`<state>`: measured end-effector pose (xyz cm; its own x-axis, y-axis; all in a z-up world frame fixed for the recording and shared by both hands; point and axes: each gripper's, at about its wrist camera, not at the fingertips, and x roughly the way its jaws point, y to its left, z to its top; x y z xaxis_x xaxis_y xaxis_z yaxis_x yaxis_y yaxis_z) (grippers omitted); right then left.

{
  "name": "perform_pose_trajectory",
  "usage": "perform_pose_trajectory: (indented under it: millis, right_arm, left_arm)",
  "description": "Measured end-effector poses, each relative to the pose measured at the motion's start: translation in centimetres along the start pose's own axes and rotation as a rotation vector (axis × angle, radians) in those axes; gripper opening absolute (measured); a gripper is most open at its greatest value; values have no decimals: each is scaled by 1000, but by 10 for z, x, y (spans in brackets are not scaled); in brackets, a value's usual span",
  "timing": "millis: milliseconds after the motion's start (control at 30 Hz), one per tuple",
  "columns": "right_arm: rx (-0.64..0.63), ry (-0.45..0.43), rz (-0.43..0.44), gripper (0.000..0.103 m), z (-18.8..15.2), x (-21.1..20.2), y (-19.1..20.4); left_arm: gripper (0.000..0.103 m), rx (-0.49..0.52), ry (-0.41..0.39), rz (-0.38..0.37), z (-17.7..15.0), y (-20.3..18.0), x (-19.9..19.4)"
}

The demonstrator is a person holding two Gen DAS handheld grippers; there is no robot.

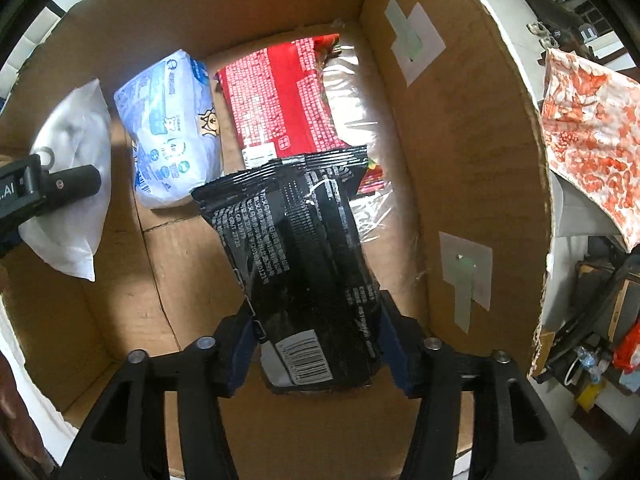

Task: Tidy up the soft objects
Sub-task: 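Open both tools to release the NMAX pouch and black packet into the box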

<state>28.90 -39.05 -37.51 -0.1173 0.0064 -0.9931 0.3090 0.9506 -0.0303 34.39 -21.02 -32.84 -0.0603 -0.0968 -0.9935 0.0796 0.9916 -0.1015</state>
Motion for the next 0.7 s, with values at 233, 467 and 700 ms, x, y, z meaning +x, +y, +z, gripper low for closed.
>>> perform_pose_trajectory:
  millis: [233,467,700]
  right_arm:
    - [-18,-18,-5,72,-1,-2,-3]
    - [-56,-37,-15,90,-9,-11,4]
    - [-93,-102,8,103,-25,-35,9]
  left_arm:
    - [84,-17,-18,-11,-2,4,-4]
    - [96,-5,-71,-29,-4,2,-30]
    - [101,-4,-118,-71,-21,9,-56]
